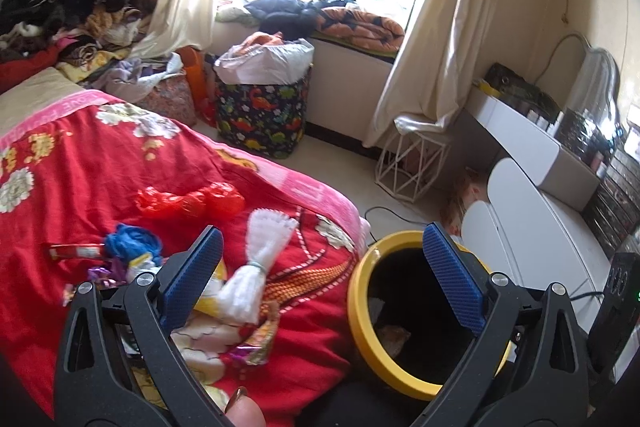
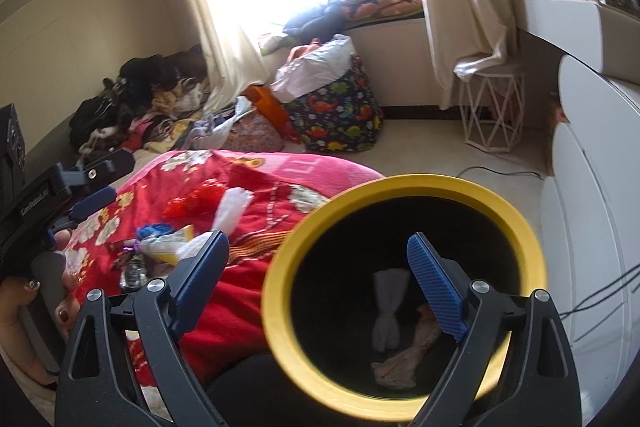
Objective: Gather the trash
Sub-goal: 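Move the right tool back to the bed and grasp the snack wrapper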
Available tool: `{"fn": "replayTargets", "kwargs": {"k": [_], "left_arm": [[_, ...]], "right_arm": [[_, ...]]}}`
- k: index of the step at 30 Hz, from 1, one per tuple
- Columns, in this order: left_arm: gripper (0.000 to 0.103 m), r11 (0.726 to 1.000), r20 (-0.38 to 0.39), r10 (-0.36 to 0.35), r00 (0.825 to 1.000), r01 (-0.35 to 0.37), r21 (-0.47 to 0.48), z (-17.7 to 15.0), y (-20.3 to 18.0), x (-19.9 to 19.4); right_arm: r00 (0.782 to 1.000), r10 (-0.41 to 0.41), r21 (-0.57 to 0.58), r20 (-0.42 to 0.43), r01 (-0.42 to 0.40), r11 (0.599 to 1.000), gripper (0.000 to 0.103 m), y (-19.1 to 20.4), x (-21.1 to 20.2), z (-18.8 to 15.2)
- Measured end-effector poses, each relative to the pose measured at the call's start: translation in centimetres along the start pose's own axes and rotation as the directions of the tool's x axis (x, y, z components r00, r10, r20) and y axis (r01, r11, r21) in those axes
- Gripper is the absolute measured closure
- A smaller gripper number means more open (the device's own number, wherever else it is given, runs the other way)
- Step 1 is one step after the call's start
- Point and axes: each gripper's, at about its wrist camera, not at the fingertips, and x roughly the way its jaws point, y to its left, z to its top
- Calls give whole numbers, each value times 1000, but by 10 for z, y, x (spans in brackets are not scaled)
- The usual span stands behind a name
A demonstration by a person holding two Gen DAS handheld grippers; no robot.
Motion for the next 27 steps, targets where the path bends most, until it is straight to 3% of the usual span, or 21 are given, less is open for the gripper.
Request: {"fn": "replayTargets", "kwargs": {"k": [14,27], "left_arm": [[11,991,46,87,995,-81,-102,11,58,-24],[11,958,55,198,979,-181,-221,9,126,-45]], "right_arm": [[990,117,-159,-74,-128,979,13,86,33,-1],[973,143,-221,-181,-181,958,13,140,78,-17]]}}
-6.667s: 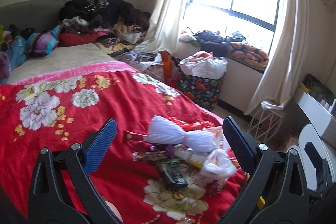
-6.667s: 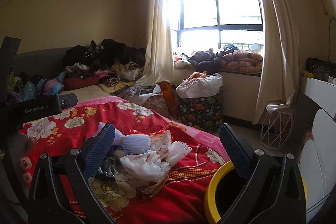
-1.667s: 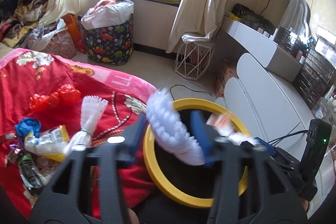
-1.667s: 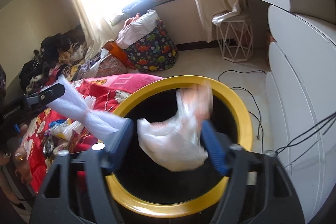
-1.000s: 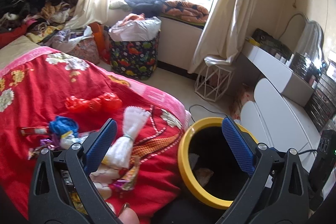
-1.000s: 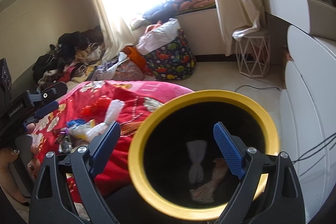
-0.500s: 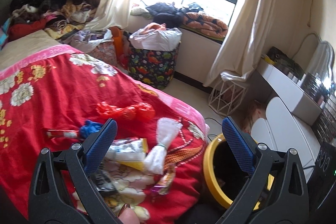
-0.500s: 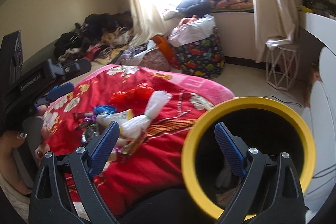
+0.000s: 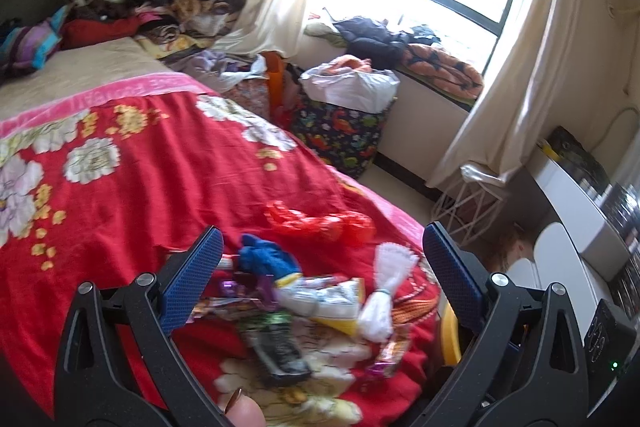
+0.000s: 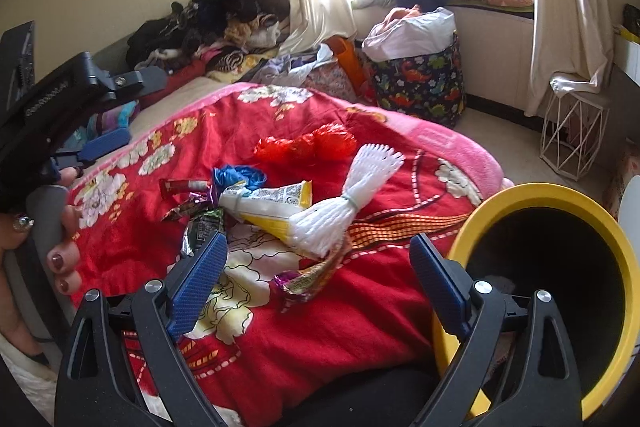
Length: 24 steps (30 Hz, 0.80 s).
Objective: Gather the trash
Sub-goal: 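Move the right tool back to the bed and grasp the snack wrapper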
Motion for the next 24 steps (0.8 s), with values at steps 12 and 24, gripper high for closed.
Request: {"fn": "replayTargets", "kwargs": {"k": [12,24], "left_arm": [[11,991,-56,102,993,-106,-79,-14,64,6],[16,969,-188,17,982,-62,-238,-47,99,38]], "right_arm": [[994,-8,46,-108,13,999,13,3,50,0],[973,6,150,-230,29,988,30,-15,83,-15]]}}
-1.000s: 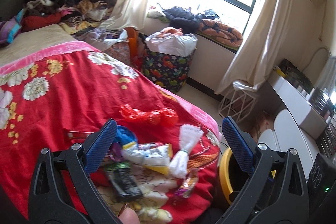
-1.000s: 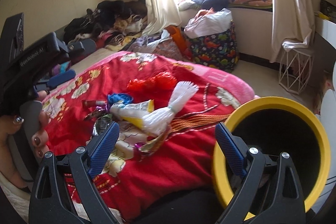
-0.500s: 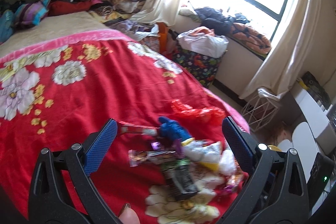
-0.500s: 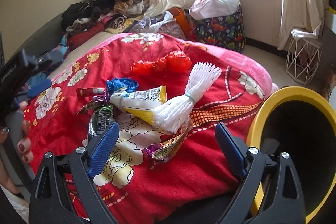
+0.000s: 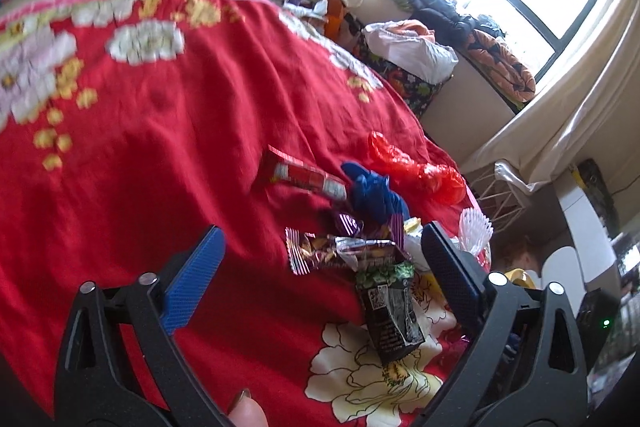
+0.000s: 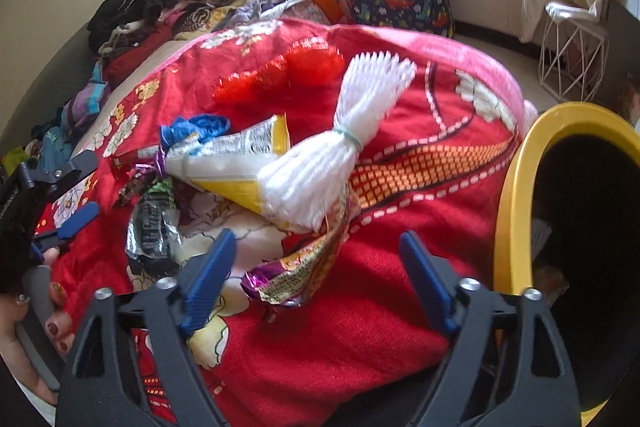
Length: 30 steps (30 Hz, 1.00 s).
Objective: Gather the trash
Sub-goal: 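Move the right tool back to the bed and grasp the snack wrapper, then carry the wrapper over the yellow bin and open the right tool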
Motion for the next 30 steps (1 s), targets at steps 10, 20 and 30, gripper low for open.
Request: {"fn": "replayTargets", "kwargs": {"k": [10,20,30], "left_arm": [[35,990,-60,-83,995,75,-122,-6,2,25],[90,976,-60,-130,990,117,-182,-7,12,20],[101,982,30,-173,984,175,-75,12,-18,-20]], "right_arm": [[999,44,-16,2,-44,999,70,-1,-4,-9],[996,78,-43,32,-77,996,72,6,-20,-13],[988,125,-38,91,-122,992,72,5,-46,-5]]}}
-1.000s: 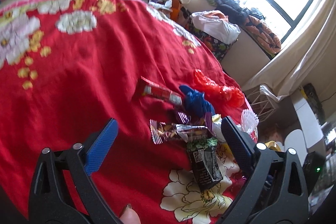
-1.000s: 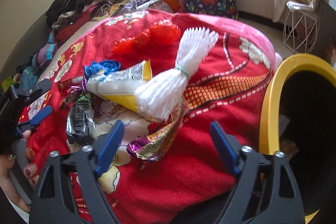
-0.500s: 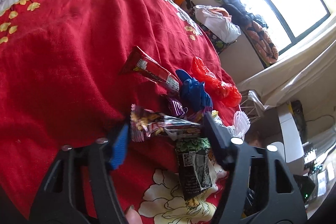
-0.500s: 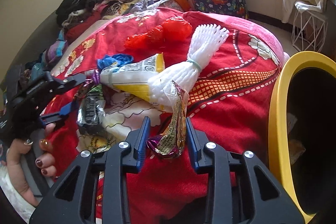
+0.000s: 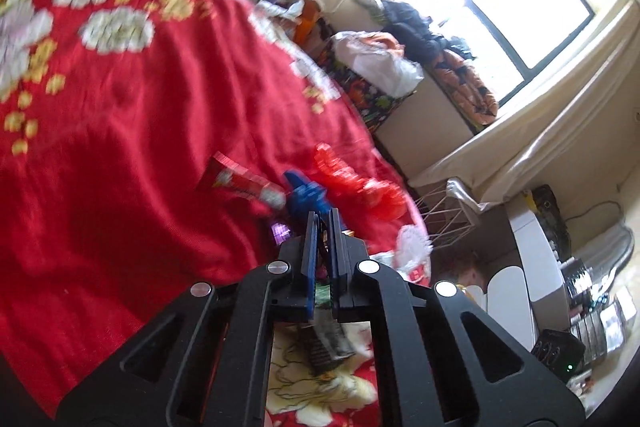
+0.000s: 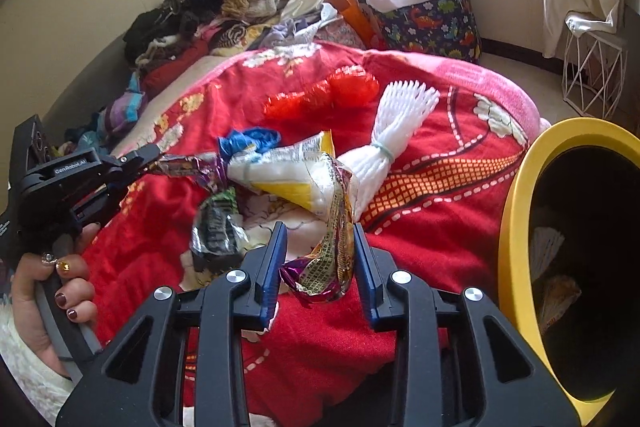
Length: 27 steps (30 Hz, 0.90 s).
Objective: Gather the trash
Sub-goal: 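Carry the wrapper over the yellow bin and open the right tool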
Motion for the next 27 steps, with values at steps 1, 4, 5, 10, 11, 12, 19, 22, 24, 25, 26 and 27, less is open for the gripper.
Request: {"fn": "replayTargets", "kwargs": {"k": [1,4,5,10,11,12,19,22,24,25,26,27], "left_arm": [[101,1000,12,-10,1000,10,20,2,-8,-4],[101,997,28,-31,999,29,68,3,-27,-10],[101,996,31,-39,999,36,85,2,-33,-12],[101,986,33,-65,997,59,159,-2,-62,-14],[101,984,30,-72,997,66,167,-3,-66,-13],[101,982,25,-78,997,73,176,-5,-71,-12],[101,968,1,-105,995,102,228,-17,-96,-7],[101,961,-9,-116,993,115,251,-22,-107,-6],[101,958,-15,-122,992,121,261,-25,-113,-5],[101,955,-19,-126,992,126,270,-27,-118,-4],[101,952,-21,-127,992,128,277,-28,-121,-4],[101,951,-23,-129,991,130,282,-29,-124,-3]], "right_arm": [[1000,5,5,9,-5,1000,72,-1,-3,1],[999,13,15,35,-13,1000,72,-3,-13,5],[999,14,17,40,-15,1000,72,-4,-15,6],[997,8,45,78,-12,999,72,-16,-31,11],[997,8,52,82,-12,999,72,-18,-33,12],[996,5,62,91,-10,998,72,-22,-36,13],[991,-18,104,133,4,995,72,-41,-54,15],[988,-29,120,149,11,993,72,-49,-61,16],[986,-37,129,161,16,991,72,-54,-68,15],[985,-42,135,168,19,991,72,-57,-71,15],[984,-46,140,173,21,990,72,-60,-74,15],[983,-50,144,177,24,989,72,-62,-76,15]]}}
